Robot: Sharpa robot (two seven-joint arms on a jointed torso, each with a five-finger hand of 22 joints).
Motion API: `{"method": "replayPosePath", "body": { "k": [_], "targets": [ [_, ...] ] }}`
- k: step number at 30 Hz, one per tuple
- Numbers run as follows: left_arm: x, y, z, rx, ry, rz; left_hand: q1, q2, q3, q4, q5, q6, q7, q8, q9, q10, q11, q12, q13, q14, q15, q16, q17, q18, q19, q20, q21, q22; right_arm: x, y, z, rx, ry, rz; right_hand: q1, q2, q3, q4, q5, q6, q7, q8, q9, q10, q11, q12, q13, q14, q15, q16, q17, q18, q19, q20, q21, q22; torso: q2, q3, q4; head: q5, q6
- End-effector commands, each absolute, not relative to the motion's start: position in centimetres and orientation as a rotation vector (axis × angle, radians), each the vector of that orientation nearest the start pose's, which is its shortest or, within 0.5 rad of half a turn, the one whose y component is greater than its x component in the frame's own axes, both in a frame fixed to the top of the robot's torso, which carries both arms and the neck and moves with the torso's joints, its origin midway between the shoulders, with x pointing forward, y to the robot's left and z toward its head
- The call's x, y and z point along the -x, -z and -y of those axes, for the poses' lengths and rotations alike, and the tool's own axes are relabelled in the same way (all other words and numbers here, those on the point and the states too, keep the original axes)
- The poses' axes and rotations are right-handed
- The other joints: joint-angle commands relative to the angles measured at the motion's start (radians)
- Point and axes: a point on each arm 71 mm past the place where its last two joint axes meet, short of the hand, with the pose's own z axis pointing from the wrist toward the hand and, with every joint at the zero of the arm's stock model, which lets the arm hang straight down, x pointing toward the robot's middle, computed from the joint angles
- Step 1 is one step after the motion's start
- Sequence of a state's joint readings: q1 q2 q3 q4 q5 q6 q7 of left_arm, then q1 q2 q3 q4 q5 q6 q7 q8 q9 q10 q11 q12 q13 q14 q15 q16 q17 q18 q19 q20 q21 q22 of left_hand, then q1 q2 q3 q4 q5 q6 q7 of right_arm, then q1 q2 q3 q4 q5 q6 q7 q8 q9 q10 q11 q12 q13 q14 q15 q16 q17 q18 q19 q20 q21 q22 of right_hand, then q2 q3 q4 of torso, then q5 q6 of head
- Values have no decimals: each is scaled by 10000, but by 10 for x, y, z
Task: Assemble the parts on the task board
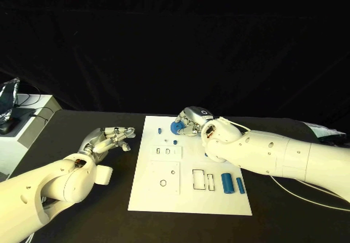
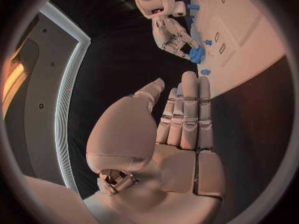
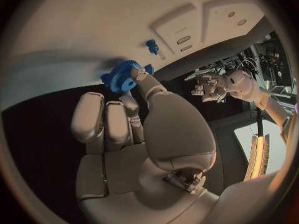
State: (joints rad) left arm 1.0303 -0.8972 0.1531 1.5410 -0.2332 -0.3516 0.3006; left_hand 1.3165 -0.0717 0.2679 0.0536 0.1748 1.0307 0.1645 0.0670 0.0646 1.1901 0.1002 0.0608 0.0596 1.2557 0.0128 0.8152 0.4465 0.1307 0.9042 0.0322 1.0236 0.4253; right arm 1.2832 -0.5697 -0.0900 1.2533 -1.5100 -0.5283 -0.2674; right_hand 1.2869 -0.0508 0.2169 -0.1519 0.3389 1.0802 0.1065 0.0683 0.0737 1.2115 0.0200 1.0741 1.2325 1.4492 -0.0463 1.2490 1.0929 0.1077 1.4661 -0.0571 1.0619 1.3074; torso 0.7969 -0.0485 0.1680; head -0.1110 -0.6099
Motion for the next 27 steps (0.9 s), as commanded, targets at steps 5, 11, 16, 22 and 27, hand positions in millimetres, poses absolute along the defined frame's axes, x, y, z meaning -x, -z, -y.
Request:
{"method": "replayPosePath", "body": {
  "k": [5,11,16,22,27],
  "targets": [
    [-481,188,-232,10304,14474,-14338,20,78,32,-13,-49,-42,7,-40,-1,-59,-15,-14,5,-52,13,43,-16,58,-80,3,35,-17,-545,163,143,775,-4859,-14381,-89,-34,-38,-54,25,165,234,38,16,-1,23,-70,-7,-7,-21,-38,12,-50,580,-46,-5,1418,-12,1,-10,55,-39],
    [-481,188,-232,10302,14494,-14355,17,82,15,-25,-54,-58,8,-40,-1,-74,-10,-15,5,-55,15,52,-20,60,-85,7,50,-37,-548,166,141,766,-4775,-14489,-98,-44,-61,-36,28,141,240,34,14,-22,28,-90,-18,-9,-17,-44,11,-48,577,-42,-14,1416,-9,-1,-4,54,-38],
    [-481,188,-232,10303,14493,-14360,17,82,15,-25,-54,-58,8,-40,-1,-74,-10,-15,5,-55,15,52,-20,60,-85,7,50,-37,-550,168,142,735,-4692,-14514,-87,-48,-85,-14,24,101,255,30,12,-66,38,-133,-48,-10,-11,-51,15,-48,574,-35,-9,1418,-20,-2,-21,78,-43],
    [-480,188,-232,10308,14486,-14370,17,82,15,-25,-54,-58,8,-40,-1,-74,-10,-15,5,-55,15,52,-20,60,-85,7,50,-37,-552,168,143,724,-4634,-14535,-87,-70,-109,6,14,34,279,18,4,-118,53,-198,-99,-12,1,-53,26,-48,572,-26,-3,1421,-17,-5,-22,91,-44],
    [-480,188,-232,10312,14481,-14380,17,82,15,-25,-54,-58,8,-40,-1,-74,-10,-15,5,-55,15,52,-20,60,-85,7,50,-37,-553,169,143,707,-4641,-14594,-101,-114,-142,51,-1,-98,324,-3,-11,-195,81,-305,-188,-12,21,-55,38,-42,567,-10,-18,1418,-16,1,-22,83,-40]
  ]
}}
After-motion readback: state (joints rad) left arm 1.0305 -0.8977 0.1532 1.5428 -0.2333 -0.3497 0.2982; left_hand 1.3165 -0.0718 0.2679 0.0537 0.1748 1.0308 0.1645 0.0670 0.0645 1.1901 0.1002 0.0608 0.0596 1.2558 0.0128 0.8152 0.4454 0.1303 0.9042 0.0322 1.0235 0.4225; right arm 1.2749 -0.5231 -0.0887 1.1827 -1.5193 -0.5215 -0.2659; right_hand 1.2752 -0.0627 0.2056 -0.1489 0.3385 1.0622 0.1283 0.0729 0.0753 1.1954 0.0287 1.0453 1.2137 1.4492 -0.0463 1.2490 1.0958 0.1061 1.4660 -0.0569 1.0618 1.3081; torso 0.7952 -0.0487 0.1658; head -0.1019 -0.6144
